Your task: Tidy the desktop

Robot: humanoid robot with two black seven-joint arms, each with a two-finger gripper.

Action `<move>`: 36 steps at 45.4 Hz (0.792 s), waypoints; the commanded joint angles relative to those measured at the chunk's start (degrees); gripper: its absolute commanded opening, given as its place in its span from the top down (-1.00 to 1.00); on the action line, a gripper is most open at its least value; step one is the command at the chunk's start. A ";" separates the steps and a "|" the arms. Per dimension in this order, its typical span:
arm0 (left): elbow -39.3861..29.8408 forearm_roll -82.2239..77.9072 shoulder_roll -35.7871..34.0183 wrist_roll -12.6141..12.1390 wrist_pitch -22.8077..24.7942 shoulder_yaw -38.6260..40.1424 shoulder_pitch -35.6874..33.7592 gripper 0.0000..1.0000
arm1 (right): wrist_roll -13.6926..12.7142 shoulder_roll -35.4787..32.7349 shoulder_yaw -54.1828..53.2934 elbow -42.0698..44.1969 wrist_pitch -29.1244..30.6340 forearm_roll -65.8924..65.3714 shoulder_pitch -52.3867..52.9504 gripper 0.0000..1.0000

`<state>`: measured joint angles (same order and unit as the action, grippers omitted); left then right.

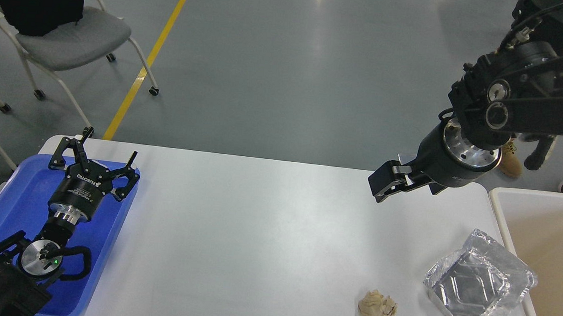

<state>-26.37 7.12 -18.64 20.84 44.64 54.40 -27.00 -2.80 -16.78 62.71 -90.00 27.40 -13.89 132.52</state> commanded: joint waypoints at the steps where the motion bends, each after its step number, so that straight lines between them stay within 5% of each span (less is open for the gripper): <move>1: 0.00 0.00 0.00 -0.01 0.01 0.00 0.02 -0.98 | -0.45 4.74 2.84 0.26 5.02 2.46 1.87 -1.00; 36: 0.00 0.00 0.00 -0.01 0.01 0.00 0.02 -0.98 | -0.63 -1.85 13.66 -0.35 10.30 6.59 7.32 -1.00</move>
<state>-26.37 7.12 -18.63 20.84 44.64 54.40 -26.98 -3.41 -17.51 75.10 -89.92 36.73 -7.91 137.68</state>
